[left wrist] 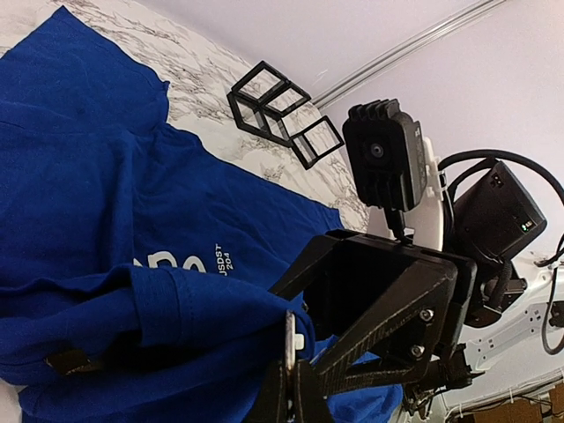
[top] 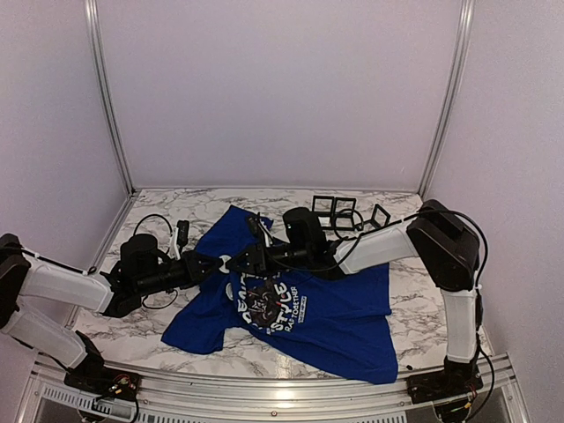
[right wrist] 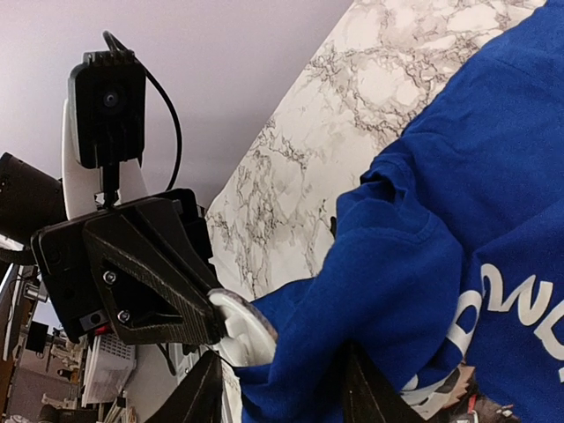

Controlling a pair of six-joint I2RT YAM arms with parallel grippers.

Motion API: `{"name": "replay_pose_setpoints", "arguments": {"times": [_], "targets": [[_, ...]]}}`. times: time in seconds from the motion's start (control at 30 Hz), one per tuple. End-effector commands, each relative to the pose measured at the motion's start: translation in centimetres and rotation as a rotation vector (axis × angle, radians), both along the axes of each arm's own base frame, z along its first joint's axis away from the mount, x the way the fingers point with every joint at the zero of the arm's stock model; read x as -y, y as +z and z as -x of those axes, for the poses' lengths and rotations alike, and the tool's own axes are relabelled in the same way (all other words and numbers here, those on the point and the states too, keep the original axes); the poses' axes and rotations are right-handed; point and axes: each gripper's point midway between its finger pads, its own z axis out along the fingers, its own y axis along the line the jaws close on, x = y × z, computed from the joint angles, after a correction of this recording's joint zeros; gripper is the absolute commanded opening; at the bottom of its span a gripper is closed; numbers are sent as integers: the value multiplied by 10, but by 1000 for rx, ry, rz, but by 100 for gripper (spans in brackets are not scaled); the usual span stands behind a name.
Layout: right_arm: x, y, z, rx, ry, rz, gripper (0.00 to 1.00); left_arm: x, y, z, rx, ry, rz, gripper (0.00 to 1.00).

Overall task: Remove the brooch from the garment
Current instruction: Open the brooch with the flattened clothing.

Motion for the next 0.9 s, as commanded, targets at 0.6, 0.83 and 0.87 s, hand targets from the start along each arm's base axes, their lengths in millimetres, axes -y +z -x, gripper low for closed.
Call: {"name": "replay_pose_setpoints", "arguments": {"times": [0.6, 0.83, 0.87], "targets": [[1, 26, -8, 129, -53, 48, 35, -8, 0, -7, -13, 25, -49, 0], [-4, 17, -2, 157, -42, 109, 32, -9, -1, -7, -17, 24, -53, 0], [-4, 16, -2, 160, -45, 116, 31, -9, 0, -7, -16, 24, -52, 0]]}}
